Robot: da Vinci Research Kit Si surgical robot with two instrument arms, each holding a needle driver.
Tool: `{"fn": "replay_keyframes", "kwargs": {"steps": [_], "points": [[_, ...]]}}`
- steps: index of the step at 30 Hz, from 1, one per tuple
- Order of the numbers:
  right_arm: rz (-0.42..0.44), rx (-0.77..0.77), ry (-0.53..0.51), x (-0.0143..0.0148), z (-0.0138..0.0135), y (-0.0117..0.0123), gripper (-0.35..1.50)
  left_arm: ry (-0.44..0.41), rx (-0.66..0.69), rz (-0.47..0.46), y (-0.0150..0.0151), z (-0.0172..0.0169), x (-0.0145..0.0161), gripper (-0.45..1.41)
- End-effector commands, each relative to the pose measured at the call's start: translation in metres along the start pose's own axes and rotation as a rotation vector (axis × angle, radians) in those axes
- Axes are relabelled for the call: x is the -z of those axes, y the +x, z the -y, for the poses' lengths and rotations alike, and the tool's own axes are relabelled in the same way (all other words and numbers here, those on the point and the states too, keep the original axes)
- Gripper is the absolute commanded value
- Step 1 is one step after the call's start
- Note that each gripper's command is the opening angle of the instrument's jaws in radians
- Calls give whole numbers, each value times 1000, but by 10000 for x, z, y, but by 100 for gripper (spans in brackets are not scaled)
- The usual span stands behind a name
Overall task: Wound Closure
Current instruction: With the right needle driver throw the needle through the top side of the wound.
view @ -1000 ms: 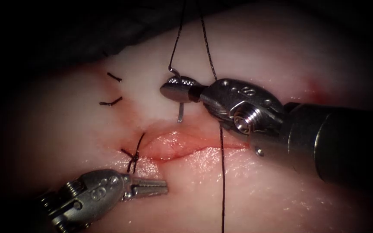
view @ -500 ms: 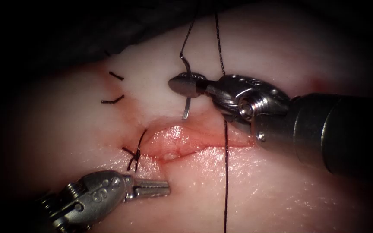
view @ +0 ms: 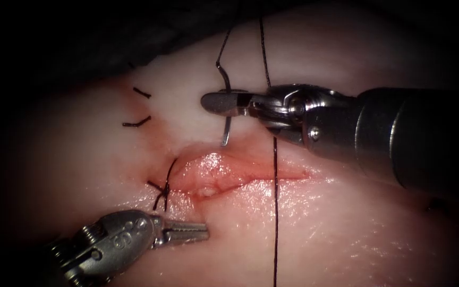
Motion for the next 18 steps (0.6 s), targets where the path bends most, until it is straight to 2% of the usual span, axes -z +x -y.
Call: {"fn": "replay_keyframes", "kwargs": {"steps": [1, 8, 11, 18], "points": [[14, -15, 18, -14, 11, 1, -35, 0, -3, -3, 5, 7, -6, -45], [75, -122, 96, -23, 28, -32, -35, -5, -6, -3, 3, 11, -4, -45], [119, -171, 74, -23, 36, -46, -35, -1, -7, -2, 2, 14, -3, -45], [156, -212, 87, -24, 46, -60, -35, -1, -7, -2, 2, 15, -3, -45]]}}
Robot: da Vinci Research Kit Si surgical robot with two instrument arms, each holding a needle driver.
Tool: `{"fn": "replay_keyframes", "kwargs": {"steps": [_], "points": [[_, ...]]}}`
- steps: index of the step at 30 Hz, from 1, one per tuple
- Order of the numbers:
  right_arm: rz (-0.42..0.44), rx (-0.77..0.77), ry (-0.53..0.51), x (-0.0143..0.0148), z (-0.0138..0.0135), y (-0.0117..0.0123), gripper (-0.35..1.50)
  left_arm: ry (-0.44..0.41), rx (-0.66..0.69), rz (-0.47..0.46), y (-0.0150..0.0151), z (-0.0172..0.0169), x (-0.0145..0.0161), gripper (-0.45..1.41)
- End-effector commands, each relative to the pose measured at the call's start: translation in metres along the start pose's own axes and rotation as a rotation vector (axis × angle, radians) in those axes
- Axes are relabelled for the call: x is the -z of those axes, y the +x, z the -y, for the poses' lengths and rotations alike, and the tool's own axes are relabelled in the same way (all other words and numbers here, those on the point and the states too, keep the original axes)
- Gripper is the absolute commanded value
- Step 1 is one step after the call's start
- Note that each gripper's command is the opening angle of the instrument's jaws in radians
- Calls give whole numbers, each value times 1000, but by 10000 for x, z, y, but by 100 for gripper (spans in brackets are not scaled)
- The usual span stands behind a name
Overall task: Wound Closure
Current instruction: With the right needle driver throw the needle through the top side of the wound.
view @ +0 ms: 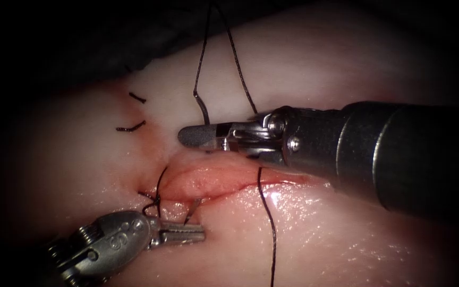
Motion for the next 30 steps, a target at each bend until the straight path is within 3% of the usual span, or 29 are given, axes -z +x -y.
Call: {"fn": "replay_keyframes", "kwargs": {"steps": [1, 11, 13, 14, 16, 18, 23, 25, 30], "points": [[7, -3, 7, -15, 8, 6, -35, 2, -2, -3, 5, 7, -6, -45], [27, -2, 18, -17, 0, 5, -35, 0, -3, -3, 5, 8, -5, -45], [5, 3, 59, -16, 0, 10, -32, -1, -3, -3, 5, 8, -4, -45], [-18, 11, 88, -15, 0, 14, 12, 0, -3, -3, 5, 8, -4, -45], [-102, 83, 102, -12, 0, 23, 78, 0, -3, -3, 5, 7, -4, -45], [-149, 220, 83, -6, -1, 36, 98, 0, -2, -2, 6, 5, -3, -45], [-234, 383, 6, 6, -7, 52, 111, -4, -2, -2, 6, 5, 0, -45], [-290, 493, -73, 17, -9, 63, 120, -1, -2, 0, 6, 5, 3, -45], [-304, 752, -198, 32, -14, 73, 131, 0, -3, 1, 5, 6, 5, -45]]}}
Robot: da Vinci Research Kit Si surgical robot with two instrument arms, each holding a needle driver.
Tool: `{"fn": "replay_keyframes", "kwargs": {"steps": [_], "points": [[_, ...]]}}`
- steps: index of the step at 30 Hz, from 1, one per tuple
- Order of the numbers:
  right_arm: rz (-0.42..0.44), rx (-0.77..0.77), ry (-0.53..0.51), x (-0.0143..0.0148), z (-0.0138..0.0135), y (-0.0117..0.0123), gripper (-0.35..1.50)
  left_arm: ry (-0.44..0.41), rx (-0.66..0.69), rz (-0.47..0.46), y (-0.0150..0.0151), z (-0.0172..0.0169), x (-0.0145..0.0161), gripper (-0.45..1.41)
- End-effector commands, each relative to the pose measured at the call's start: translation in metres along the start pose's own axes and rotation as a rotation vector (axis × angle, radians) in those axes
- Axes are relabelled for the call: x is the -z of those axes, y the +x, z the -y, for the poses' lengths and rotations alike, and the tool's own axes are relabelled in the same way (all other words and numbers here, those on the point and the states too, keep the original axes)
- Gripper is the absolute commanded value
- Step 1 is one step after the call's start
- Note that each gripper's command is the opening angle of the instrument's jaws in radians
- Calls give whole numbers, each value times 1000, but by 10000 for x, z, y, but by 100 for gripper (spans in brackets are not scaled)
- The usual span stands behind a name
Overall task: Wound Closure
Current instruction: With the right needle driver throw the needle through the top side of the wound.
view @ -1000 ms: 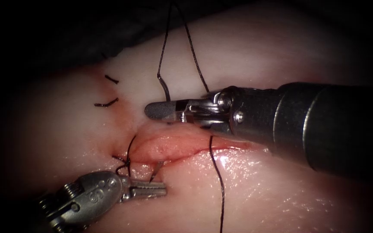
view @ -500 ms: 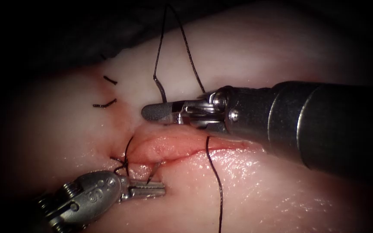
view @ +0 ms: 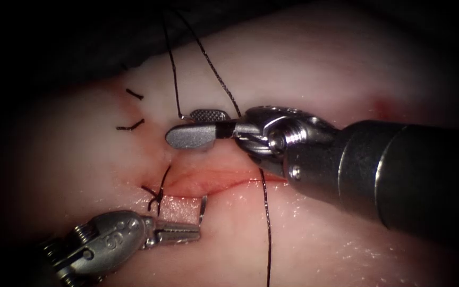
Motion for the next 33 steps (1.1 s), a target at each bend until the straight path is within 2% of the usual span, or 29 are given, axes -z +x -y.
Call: {"fn": "replay_keyframes", "kwargs": {"steps": [1, 4, 9, 16, 20, 22, 23, 24, 25, 26, 28, 33], "points": [[12, 49, -19, -10, 1, 8, 131, 2, -3, -3, 6, 7, -6, -45], [24, 175, -55, -11, 1, 9, 136, 2, -3, -3, 6, 6, -6, -45], [25, 250, -64, -12, 2, 19, 126, 3, -3, -3, 5, 6, -6, -45], [-14, 268, -67, -18, 16, 29, 128, 2, -3, -2, 5, 6, -5, -45], [-17, 273, -44, -27, 24, 21, 115, 2, -3, -2, 5, 4, -4, -45], [-1, 279, -43, -31, 26, 18, 101, 1, -4, -2, 4, 3, -3, -45], [6, 281, -45, -32, 26, 16, 84, 1, -4, -2, 4, 3, -2, -45], [17, 283, -48, -33, 26, 15, 49, 0, -4, -2, 4, 2, -1, -45], [37, 286, -53, -33, 27, 14, -11, -1, -5, -2, 3, 2, 0, -45], [71, 290, -62, -34, 27, 12, -35, 0, -6, -1, 2, 2, 2, -45], [86, 292, -115, -33, 27, 11, -35, 3, -8, 1, 0, 2, 5, -45], [104, 191, -166, -31, 25, 9, -35, 6, -13, 5, -5, 4, 13, -45]]}}
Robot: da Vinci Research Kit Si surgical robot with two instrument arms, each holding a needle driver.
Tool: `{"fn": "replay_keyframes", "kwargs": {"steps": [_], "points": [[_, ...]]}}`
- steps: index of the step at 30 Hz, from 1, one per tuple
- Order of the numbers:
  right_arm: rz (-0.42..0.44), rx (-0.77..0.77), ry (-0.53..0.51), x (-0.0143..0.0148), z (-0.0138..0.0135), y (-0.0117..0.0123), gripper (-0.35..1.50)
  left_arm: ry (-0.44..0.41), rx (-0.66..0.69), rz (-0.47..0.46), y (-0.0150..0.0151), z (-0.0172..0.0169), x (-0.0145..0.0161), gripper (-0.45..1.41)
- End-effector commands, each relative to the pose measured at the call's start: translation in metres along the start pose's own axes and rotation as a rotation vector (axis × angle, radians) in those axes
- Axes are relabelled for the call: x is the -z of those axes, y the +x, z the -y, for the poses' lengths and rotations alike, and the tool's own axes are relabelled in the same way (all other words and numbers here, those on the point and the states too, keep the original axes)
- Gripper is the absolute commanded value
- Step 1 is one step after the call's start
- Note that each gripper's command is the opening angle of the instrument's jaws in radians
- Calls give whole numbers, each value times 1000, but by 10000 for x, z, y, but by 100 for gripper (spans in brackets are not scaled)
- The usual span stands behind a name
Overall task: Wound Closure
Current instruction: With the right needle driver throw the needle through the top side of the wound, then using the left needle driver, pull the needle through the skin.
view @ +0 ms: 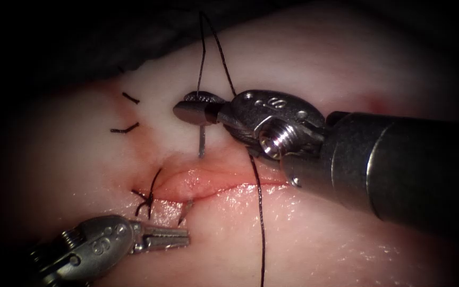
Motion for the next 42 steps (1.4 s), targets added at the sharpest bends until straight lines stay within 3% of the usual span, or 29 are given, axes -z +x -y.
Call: {"fn": "replay_keyframes", "kwargs": {"steps": [1, 7, 11, 15, 18, 19, 20, 23, 28, 32, 36, 42], "points": [[20, -28, -12, -10, 5, 11, -35, 3, -3, -2, 5, 7, -5, -45], [151, -302, 126, -15, 15, -16, -35, 2, -1, -2, 7, 13, -6, -45], [186, -360, 187, -11, 29, -33, -35, 2, 4, -3, 11, 18, -8, -45], [190, -376, 222, -2, 46, -35, -35, 0, 9, -3, 15, 20, -7, -45], [123, -395, 258, 2, 39, -27, -33, -3, -3, -2, 15, 19, -3, -45], [73, -401, 288, 4, 31, -22, 78, -1, -56, -12, 15, 19, 2, -45], [65, -397, 297, 6, 24, -19, 99, -3, -84, -32, 15, 20, 5, -45], [44, -382, 316, 11, 5, -13, 126, -20, -213, -113, 14, 21, 14, -35], [54, -334, 334, 20, -35, -10, 135, -56, -359, -218, 20, 22, 20, -8], [63, -327, 344, 26, -54, -8, 133, -68, -434, -253, 25, 21, 11, 4], [69, -323, 346, 33, -65, -9, 130, -96, -462, -290, 34, 21, -3, 27], [55, -322, 346, 34, -65, -11, 126, -95, -466, -339, 49, 20, -19, 27]]}}
